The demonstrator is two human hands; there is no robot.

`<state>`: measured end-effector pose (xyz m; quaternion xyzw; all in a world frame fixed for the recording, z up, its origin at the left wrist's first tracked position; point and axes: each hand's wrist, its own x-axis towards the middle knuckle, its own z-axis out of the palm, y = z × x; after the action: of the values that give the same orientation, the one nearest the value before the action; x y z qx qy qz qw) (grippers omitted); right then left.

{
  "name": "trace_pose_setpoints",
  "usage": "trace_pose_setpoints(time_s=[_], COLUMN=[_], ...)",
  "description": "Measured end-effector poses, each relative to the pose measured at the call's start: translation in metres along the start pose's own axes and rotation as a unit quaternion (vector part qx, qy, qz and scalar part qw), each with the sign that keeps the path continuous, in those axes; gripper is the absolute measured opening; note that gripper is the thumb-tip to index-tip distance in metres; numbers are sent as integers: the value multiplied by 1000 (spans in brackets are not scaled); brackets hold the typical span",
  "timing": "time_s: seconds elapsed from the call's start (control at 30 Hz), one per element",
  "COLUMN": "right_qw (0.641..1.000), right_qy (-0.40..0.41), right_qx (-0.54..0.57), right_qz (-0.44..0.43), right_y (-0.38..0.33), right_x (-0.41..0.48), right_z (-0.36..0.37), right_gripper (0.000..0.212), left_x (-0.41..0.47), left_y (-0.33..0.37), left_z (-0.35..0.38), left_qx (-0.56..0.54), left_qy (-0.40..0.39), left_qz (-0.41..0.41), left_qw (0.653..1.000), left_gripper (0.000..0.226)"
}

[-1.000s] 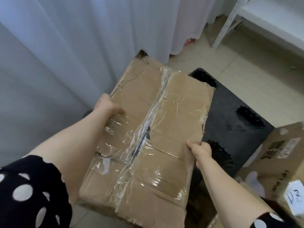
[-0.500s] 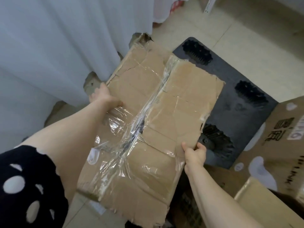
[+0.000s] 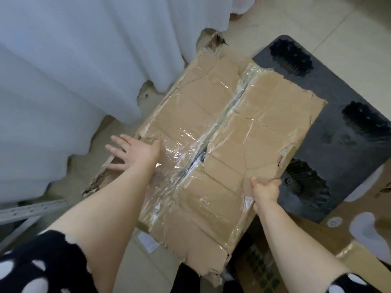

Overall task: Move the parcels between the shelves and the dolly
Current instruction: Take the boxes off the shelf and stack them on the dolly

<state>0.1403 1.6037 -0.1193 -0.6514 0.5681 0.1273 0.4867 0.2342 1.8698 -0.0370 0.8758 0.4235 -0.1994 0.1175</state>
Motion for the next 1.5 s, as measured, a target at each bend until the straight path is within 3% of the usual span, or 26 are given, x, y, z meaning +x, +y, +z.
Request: trace_pose_setpoints(time_s=[0.2, 0.37, 0.47, 0.67, 0.83, 1.17, 1.37, 1.5], right_qw=[1000, 999, 999, 999, 999, 996, 978, 975], right_qy=[-1, 26, 28, 31, 52, 24, -55, -58], right_qx=[-24, -45, -28, 4, -1, -45, -155, -159], right_qz=[1, 15, 2, -5, -13, -66, -131, -142], right_y=[-3, -7, -5, 11, 17, 11, 22, 39], right_x=[2, -15, -21, -27, -35, -33, -86, -112], right_z=[-9, -10, -7, -12, -23, -37, -87, -136], right_gripper=[74, 75, 61, 51, 48, 46, 53, 48], left_x=[-18, -27, -24, -12, -7, -33, -133, -211], left_y=[-37, -60, -84, -101, -97, -85, -73, -63], left_z=[2, -4, -4, 9, 10, 4, 13, 18], left_qx=[-99, -228, -244, -206, -184, -141, -64, -18], left_qy=[21, 38, -23, 21, 27, -48, -61, -139], left_qz=[-68, -219, -192, -188, -124, 26, 155, 284], left_qw=[993, 948, 950, 960, 975, 989, 984, 948], left_gripper=[88, 93, 78, 77, 76, 87, 79, 67])
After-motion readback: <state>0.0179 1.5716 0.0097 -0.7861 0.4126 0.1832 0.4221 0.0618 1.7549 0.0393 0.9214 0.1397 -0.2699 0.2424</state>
